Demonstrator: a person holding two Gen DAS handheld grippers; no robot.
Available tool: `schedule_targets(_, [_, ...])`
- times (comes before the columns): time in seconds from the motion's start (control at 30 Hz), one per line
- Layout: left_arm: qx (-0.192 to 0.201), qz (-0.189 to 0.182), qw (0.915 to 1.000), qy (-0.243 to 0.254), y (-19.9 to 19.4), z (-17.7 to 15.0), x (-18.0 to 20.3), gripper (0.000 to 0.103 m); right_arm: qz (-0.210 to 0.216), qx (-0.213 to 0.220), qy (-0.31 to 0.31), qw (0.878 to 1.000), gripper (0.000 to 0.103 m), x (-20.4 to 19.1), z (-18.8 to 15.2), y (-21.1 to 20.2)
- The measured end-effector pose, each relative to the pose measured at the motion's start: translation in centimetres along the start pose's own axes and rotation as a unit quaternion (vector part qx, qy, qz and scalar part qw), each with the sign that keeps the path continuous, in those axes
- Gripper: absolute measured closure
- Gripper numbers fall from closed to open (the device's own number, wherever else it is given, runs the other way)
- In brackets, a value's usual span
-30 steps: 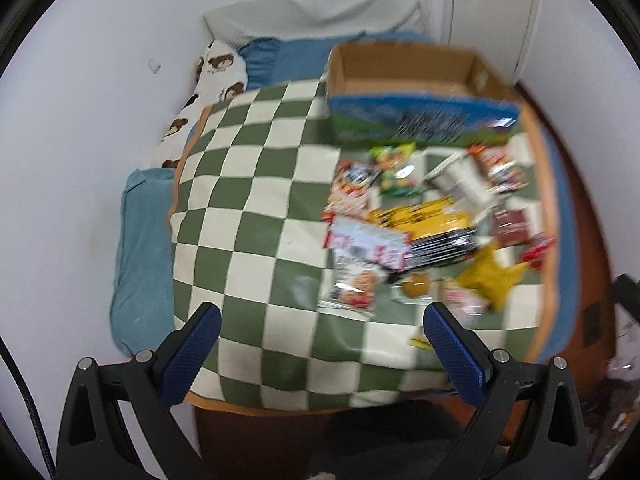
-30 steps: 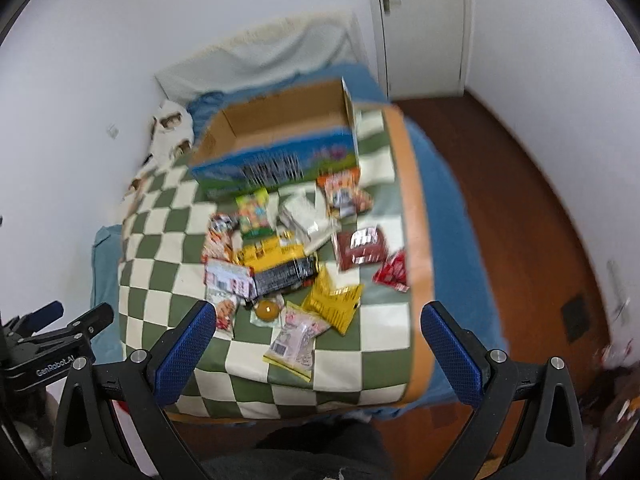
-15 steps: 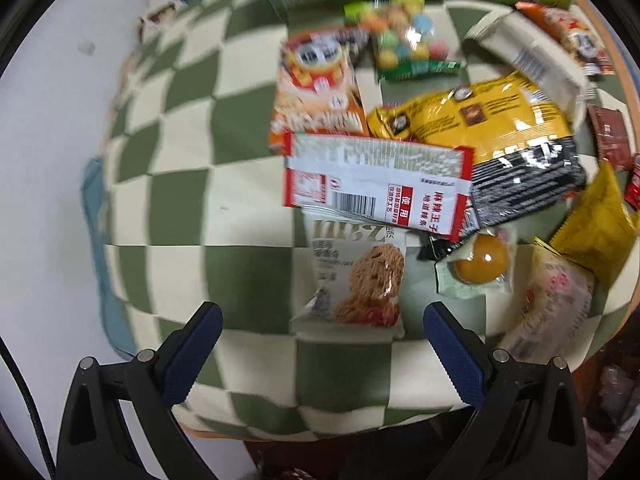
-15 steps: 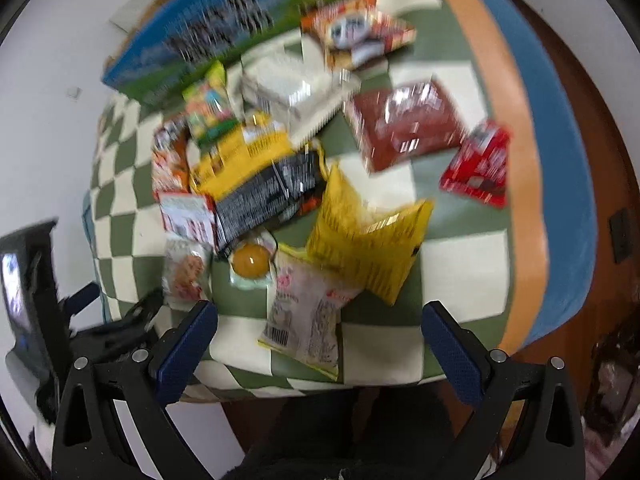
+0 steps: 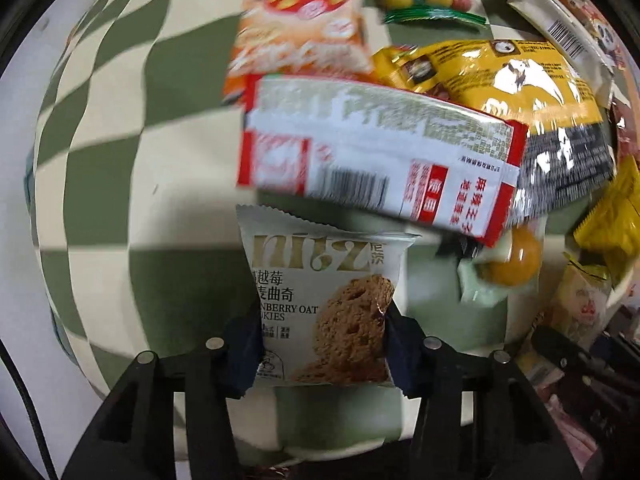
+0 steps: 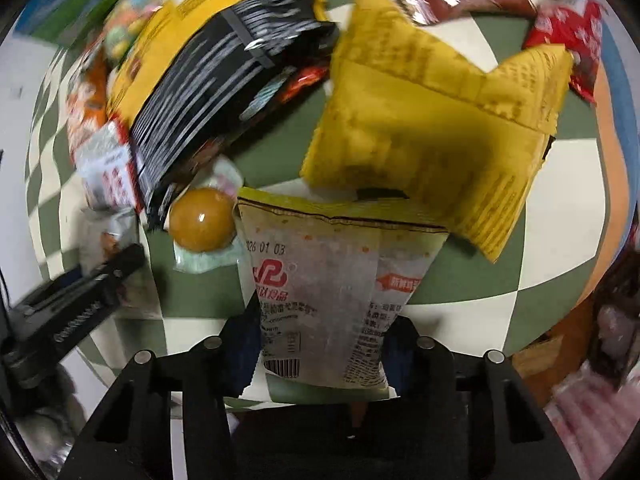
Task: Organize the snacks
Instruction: 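Grasp the cranberry oat cookie pack with left tool while right tool grasps white-yellow bread pack, then carry both packs into the cardboard box and open both tools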
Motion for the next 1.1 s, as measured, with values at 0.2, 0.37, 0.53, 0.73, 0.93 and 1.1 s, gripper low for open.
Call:
schedule_targets(0.2, [-0.022, -0.034, 0.999, -0.019, 2.4, -0.6, -3.3, 0.051, -0.016, -0.001, -0.016, 1.0, 0.052, -0.4, -0.8, 1.4])
schedule_targets(0.37, [-0.004, -0.052, 0.9983, -0.023, 2.3, 0.6, -4.2, 0.053, -0.021, -0.01, -0.015, 1.0, 0.056, -0.3, -0.9, 1.9])
schedule_targets(0.53, [0.01, -0.073, 0.9965, -0.04, -0.7, -1.8, -5.9, 0.056, 0.006, 0.006, -0.039, 0.999, 0.061, -0.5, -2.2, -1.2])
schedule_targets(0.73, [0.054, -0.108, 0.9912, -0.053, -7.5, -1.7, -5.7, 0.057, 0.062, 0.049, -0.071, 0.994, 0.061, -0.6, -0.8, -8.4])
schedule_targets(0.93, [0.152, -0.143, 0.9765, -0.053, -17.8, 7.3, -2.2, 0.057, 0.095, 0.127, -0.106, 0.982, 0.061, -2.2, 7.4, -20.4])
schedule_targets(1.1, [0.214, -0.117, 0.9684, -0.05, -22.5, 18.9, -1.7, 0.057, 0.072, 0.204, -0.131, 0.967, 0.061, -5.4, 18.1, -27.0])
Point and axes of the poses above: each gripper's, at about its wrist camera, not at the fingertips, and y roughly the way its jaws point, x to its right, z to its top, the point moved 1 cm from there along y, roughly the way its jaws point, and after that the axes turned 5 degrees about -z, right-handed, at the moved point
